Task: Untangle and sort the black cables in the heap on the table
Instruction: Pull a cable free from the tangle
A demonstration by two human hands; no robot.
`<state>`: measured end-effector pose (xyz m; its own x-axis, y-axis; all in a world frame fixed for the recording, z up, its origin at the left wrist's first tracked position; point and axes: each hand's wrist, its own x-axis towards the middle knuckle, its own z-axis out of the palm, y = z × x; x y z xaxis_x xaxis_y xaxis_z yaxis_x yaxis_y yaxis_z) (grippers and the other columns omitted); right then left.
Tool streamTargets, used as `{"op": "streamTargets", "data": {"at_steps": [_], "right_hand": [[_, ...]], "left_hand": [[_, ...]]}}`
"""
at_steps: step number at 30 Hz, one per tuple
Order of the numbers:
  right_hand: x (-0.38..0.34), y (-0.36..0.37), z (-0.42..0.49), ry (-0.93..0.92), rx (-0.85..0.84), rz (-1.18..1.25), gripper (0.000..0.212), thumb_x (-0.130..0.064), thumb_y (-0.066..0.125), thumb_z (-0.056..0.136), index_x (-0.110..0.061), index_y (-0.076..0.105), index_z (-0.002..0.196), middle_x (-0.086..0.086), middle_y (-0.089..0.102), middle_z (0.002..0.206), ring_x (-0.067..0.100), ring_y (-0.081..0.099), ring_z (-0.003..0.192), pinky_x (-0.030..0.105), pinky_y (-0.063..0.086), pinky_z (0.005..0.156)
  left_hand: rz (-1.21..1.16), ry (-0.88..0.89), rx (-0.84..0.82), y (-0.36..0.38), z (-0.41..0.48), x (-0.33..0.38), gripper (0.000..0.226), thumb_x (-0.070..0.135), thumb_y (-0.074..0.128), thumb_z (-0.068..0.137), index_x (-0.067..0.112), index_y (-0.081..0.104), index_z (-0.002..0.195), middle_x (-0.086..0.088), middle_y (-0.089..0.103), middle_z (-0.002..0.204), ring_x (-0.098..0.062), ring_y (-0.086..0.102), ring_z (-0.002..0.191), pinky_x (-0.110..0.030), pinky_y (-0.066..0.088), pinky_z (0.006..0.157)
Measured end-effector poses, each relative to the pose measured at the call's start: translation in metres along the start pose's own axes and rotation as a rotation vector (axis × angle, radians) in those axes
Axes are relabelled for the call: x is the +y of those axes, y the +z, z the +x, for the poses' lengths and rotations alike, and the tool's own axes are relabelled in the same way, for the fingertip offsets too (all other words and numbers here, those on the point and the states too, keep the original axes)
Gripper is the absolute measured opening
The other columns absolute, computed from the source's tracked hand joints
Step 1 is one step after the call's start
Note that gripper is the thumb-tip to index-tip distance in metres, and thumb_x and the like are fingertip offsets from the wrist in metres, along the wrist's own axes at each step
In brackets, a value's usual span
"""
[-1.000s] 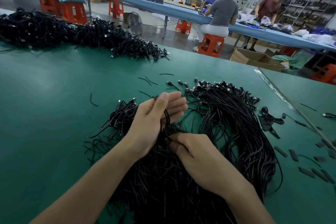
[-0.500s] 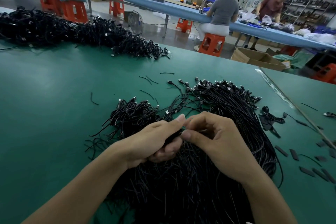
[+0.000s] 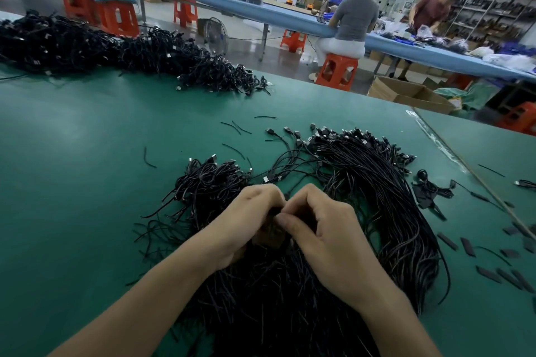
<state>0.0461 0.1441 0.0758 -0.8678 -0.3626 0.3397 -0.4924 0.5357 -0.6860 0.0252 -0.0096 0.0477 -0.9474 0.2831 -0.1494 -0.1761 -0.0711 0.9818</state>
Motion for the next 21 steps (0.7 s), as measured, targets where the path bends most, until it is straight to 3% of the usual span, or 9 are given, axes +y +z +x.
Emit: {"op": "streamTargets", "data": {"at_steps": [3, 5, 7, 9, 12, 15, 16, 19, 21], "right_hand": [[-0.003, 0.006, 0.001, -0.036, 0.066, -0.004, 0.020, -0.013, 0.069, 0.091, -0.026, 0.057, 0.081, -0.018, 0.064, 0.083, 0.000, 0.062, 0.069, 0.005, 0.040, 0.056], [-0.002, 0.008, 0.003, -0.042, 0.082, 0.027, 0.021, -0.011, 0.066, 0.092, -0.024, 0.055, 0.081, -0.023, 0.064, 0.075, 0.000, 0.059, 0.053, 0.003, 0.037, 0.050], [0.001, 0.009, 0.004, -0.036, 0.073, 0.057, 0.020, -0.009, 0.063, 0.095, -0.022, 0.054, 0.081, -0.026, 0.062, 0.066, 0.005, 0.058, 0.043, 0.007, 0.039, 0.047], [0.004, 0.009, 0.005, -0.037, 0.076, 0.065, 0.020, -0.011, 0.063, 0.095, -0.023, 0.055, 0.081, -0.015, 0.063, 0.061, 0.009, 0.060, 0.046, 0.011, 0.042, 0.048], [0.007, 0.009, 0.007, -0.060, 0.089, 0.031, 0.018, -0.013, 0.067, 0.092, -0.023, 0.059, 0.080, -0.011, 0.065, 0.067, 0.007, 0.063, 0.060, 0.007, 0.041, 0.056], [0.016, 0.004, 0.009, 0.051, 0.011, 0.079, 0.015, -0.023, 0.075, 0.086, -0.029, 0.062, 0.090, -0.010, 0.069, 0.073, 0.005, 0.067, 0.070, 0.013, 0.048, 0.064], [0.022, 0.001, 0.008, 0.132, -0.023, 0.046, 0.023, -0.030, 0.079, 0.082, -0.031, 0.061, 0.096, -0.010, 0.068, 0.080, 0.002, 0.065, 0.074, 0.014, 0.049, 0.067], [0.043, 0.000, 0.004, 0.356, -0.270, -0.242, 0.042, -0.050, 0.075, 0.080, -0.032, 0.055, 0.112, -0.012, 0.060, 0.092, 0.003, 0.060, 0.076, 0.019, 0.051, 0.070], [0.049, 0.011, -0.002, 0.400, -0.403, -0.404, 0.037, -0.055, 0.068, 0.085, -0.030, 0.057, 0.110, -0.012, 0.059, 0.091, 0.006, 0.059, 0.080, 0.031, 0.055, 0.075]], "left_hand": [[-0.303, -0.169, -0.216, 0.004, -0.004, 0.001, 0.039, 0.037, 0.039, 0.099, 0.012, 0.066, 0.086, -0.011, 0.066, 0.068, -0.022, 0.065, 0.056, -0.031, 0.054, 0.049], [-0.316, -0.173, -0.266, 0.002, -0.004, -0.001, 0.055, 0.057, 0.038, 0.098, 0.007, 0.062, 0.104, -0.015, 0.065, 0.067, -0.025, 0.064, 0.052, -0.028, 0.050, 0.044], [-0.263, -0.145, -0.260, -0.001, -0.002, -0.005, 0.073, 0.068, 0.035, 0.096, -0.001, 0.057, 0.107, -0.014, 0.063, 0.065, -0.022, 0.059, 0.045, -0.022, 0.043, 0.038], [-0.187, -0.148, -0.268, -0.004, -0.003, -0.008, 0.084, 0.075, 0.029, 0.093, 0.000, 0.065, 0.085, -0.009, 0.061, 0.058, -0.015, 0.052, 0.038, -0.018, 0.035, 0.034], [-0.088, -0.169, -0.164, -0.004, -0.004, -0.014, 0.078, 0.079, 0.029, 0.088, 0.016, 0.060, 0.055, 0.003, 0.044, 0.044, -0.009, 0.031, 0.029, -0.013, 0.022, 0.032], [-0.039, -0.119, 0.000, -0.006, 0.001, -0.019, 0.068, 0.073, 0.035, 0.091, 0.020, 0.055, 0.053, 0.004, 0.028, 0.045, -0.011, 0.019, 0.033, -0.014, 0.017, 0.036], [-0.048, -0.111, 0.050, -0.008, 0.002, -0.019, 0.064, 0.069, 0.038, 0.092, 0.021, 0.051, 0.052, 0.004, 0.028, 0.045, -0.011, 0.019, 0.033, -0.014, 0.016, 0.036], [-0.134, -0.047, 0.144, -0.018, 0.006, -0.018, 0.058, 0.061, 0.042, 0.095, 0.024, 0.043, 0.051, 0.004, 0.027, 0.047, -0.010, 0.020, 0.034, -0.014, 0.016, 0.034], [-0.197, -0.009, 0.165, -0.021, 0.007, -0.018, 0.057, 0.058, 0.041, 0.098, 0.024, 0.040, 0.051, 0.003, 0.030, 0.048, -0.010, 0.025, 0.035, -0.014, 0.018, 0.034]]}}
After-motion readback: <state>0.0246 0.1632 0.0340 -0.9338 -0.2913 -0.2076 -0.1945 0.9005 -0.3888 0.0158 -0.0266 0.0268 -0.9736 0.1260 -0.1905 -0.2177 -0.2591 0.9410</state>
